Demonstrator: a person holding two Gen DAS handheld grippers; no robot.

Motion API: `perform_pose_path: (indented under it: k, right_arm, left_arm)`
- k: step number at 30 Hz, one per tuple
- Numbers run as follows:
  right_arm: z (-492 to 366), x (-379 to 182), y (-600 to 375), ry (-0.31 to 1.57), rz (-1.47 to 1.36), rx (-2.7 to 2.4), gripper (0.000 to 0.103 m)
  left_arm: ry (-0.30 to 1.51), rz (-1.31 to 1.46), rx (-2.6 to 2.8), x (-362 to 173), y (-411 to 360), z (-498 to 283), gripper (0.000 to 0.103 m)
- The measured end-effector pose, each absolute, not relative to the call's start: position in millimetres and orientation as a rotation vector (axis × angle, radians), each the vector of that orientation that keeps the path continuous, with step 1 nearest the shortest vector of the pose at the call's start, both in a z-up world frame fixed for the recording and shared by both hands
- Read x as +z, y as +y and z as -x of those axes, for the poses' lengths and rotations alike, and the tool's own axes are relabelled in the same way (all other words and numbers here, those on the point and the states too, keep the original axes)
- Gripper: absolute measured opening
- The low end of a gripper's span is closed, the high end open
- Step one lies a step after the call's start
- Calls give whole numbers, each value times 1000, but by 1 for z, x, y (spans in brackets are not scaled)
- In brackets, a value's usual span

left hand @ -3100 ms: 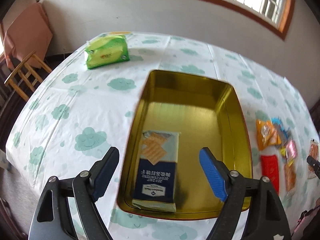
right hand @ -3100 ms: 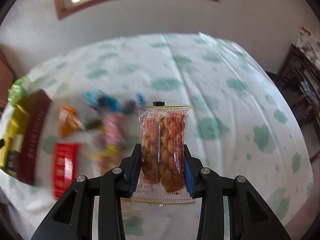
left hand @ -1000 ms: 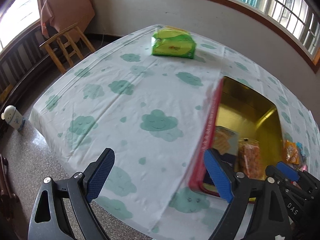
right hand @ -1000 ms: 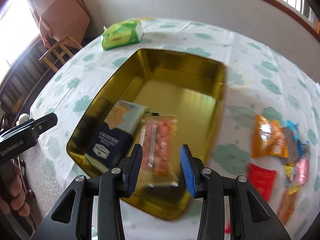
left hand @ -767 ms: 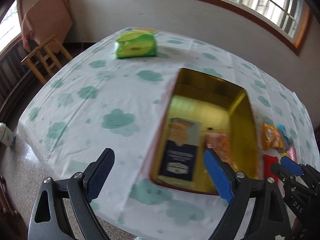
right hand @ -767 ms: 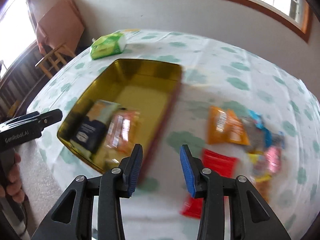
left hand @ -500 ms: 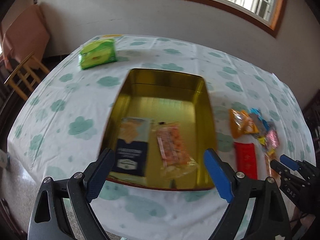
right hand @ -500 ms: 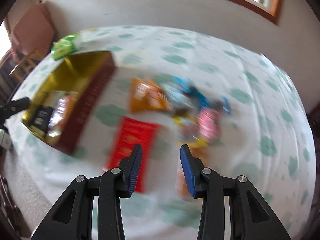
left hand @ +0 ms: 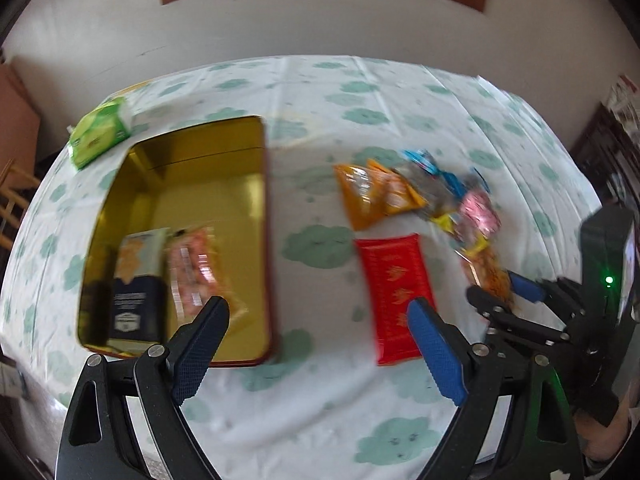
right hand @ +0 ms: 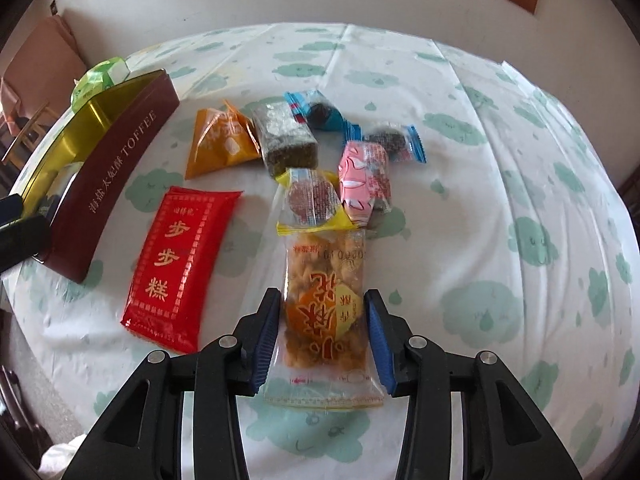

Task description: Organize snacks

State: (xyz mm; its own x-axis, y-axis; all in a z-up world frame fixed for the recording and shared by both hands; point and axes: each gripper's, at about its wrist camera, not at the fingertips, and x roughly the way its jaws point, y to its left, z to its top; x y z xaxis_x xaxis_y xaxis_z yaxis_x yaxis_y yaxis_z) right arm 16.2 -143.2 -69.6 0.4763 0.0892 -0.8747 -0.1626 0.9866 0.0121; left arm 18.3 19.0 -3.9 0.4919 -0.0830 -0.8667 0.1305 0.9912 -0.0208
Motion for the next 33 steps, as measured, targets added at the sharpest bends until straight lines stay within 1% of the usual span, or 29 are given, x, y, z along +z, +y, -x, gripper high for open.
perform_pose_path:
  k: [4, 10, 14, 19, 23, 27, 30, 32, 33]
  right_arm:
    - [-14, -70, -147, 1043, 69, 157, 38]
    - [-15, -72, -179, 1020, 24, 95, 38]
    - [-22, -73, -204, 993, -5, 38, 38]
    - [-34, -74, -226, 947, -25, -19, 38]
    - [-40, -75, -232, 931, -31, -29, 38]
    - [-38, -76, -232, 914, -30, -32, 38]
    - [-37, -76, -231, 907, -31, -35, 38]
    - [-37, -76, -231, 906, -33, -35, 38]
    - [-37, -76, -231, 906, -32, -35, 38]
  left_arm:
    - [1060, -86, -170, -11, -3, -21, 89]
    - [1106, -67, -190, -26, -20, -31, 88]
    - [1140, -64, -171, -40, -26, -41, 85]
    - [1188, -41, -143, -56, -30, -51, 75]
    - [1202, -20, -139, -63, -33, -55, 75]
    - [1209, -32, -131, -69, -38, -58, 70]
    - [1195, -58, -121, -69, -41, -58, 69]
    - [1182, -63, -126, -68, -42, -57, 63]
    - [1178, -66, -130, -68, -42, -57, 56]
